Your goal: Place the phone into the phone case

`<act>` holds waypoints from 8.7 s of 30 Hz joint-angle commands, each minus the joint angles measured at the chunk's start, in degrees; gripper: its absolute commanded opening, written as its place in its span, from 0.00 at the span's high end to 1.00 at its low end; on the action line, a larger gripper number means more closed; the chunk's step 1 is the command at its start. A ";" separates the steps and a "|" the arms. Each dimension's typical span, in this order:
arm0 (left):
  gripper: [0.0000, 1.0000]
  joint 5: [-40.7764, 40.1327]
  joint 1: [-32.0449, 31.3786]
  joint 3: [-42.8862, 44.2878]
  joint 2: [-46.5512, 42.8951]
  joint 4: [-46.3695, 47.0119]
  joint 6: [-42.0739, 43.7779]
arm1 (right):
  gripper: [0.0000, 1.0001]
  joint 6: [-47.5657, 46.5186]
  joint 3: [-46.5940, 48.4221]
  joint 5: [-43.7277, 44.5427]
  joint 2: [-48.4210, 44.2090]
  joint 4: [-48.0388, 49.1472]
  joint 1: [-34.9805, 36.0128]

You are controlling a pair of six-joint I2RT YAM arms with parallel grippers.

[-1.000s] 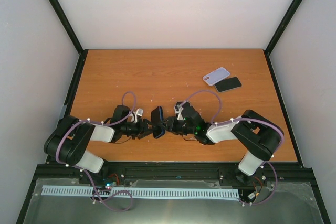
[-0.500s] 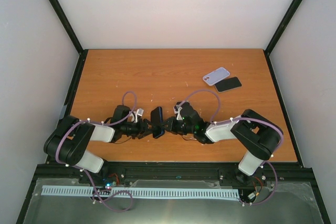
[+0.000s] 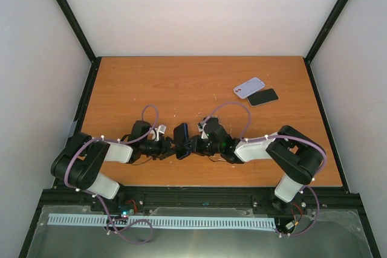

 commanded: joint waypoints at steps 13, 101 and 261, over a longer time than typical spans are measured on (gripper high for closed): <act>0.45 -3.00 -0.33 1.81 -4.05 -8.33 1.08 | 0.91 -2.08 1.39 1.71 -1.54 -4.72 0.72; 0.68 12.80 1.32 3.32 -36.66 8.76 -6.37 | 0.86 -4.17 -11.74 -5.10 -36.96 12.09 3.36; 0.06 -11.11 1.06 20.44 -35.58 -25.65 16.61 | 0.97 -13.70 0.47 10.28 -39.67 -24.68 2.95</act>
